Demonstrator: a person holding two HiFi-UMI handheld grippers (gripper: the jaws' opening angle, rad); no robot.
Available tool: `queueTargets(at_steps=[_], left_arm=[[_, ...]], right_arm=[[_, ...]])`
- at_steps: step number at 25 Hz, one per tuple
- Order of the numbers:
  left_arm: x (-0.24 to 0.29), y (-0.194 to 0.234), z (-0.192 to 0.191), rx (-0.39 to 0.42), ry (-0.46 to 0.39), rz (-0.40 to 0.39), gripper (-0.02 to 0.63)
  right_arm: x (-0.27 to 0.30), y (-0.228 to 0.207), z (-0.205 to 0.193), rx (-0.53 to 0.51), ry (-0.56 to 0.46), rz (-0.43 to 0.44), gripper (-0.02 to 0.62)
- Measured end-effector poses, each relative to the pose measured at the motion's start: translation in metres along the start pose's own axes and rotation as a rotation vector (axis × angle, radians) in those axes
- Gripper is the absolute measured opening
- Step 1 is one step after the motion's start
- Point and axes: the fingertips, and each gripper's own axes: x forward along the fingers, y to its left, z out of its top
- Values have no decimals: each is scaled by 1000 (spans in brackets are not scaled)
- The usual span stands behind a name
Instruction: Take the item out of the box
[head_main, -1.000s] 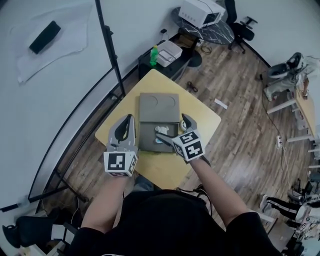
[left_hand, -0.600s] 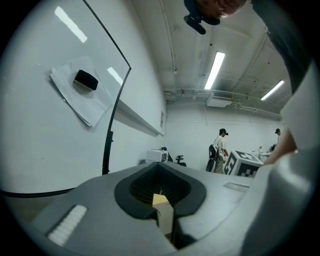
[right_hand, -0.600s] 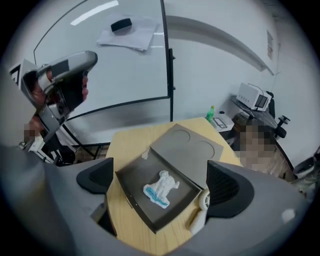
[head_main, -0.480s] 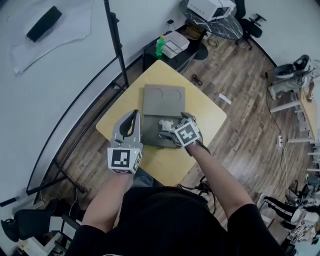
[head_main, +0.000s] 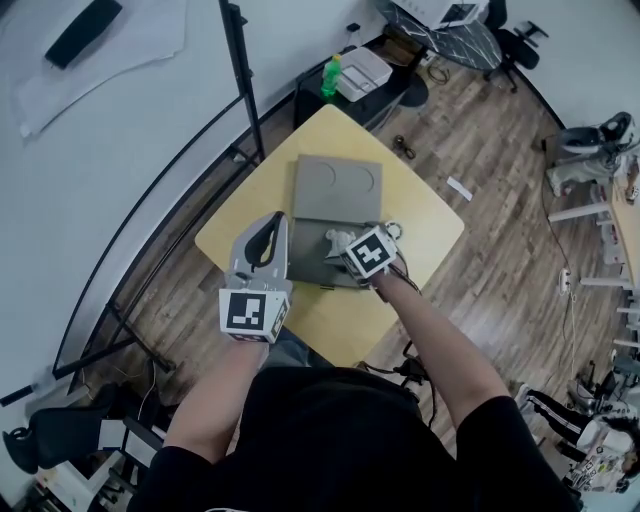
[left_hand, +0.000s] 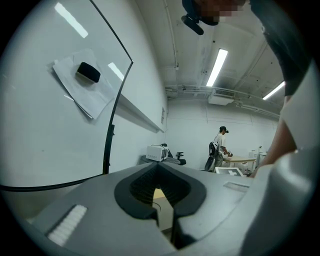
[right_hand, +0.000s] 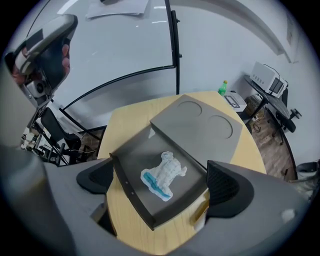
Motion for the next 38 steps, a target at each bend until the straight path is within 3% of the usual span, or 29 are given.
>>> queueTargets(at_steps=[3,8,13,19,25,34,38], left_arm=[[2,1,-3,0,3,2,0],[3,2,-4,4,6,-1,0],[0,3,-15,-1,27,4,0],[-7,3,-24,-10,47,10,0],[-14,1,-34,-10,87,7,0],[-23,-1,-49,-19,139,2,0],[-23,-3,-49,-8,110,-9,0]], right_arm=[[12,-3,-18,28,89,12,592],[25,-6,-15,16,79,15,591],[40,-2,-37,41,184,65,591],[61,-1,-39,27,204,86,591],[77,-13,-29,-29,180,36,584],[93,-13,-44,-27,245,39,448],[93,-13,-53,-36,280,33,370]])
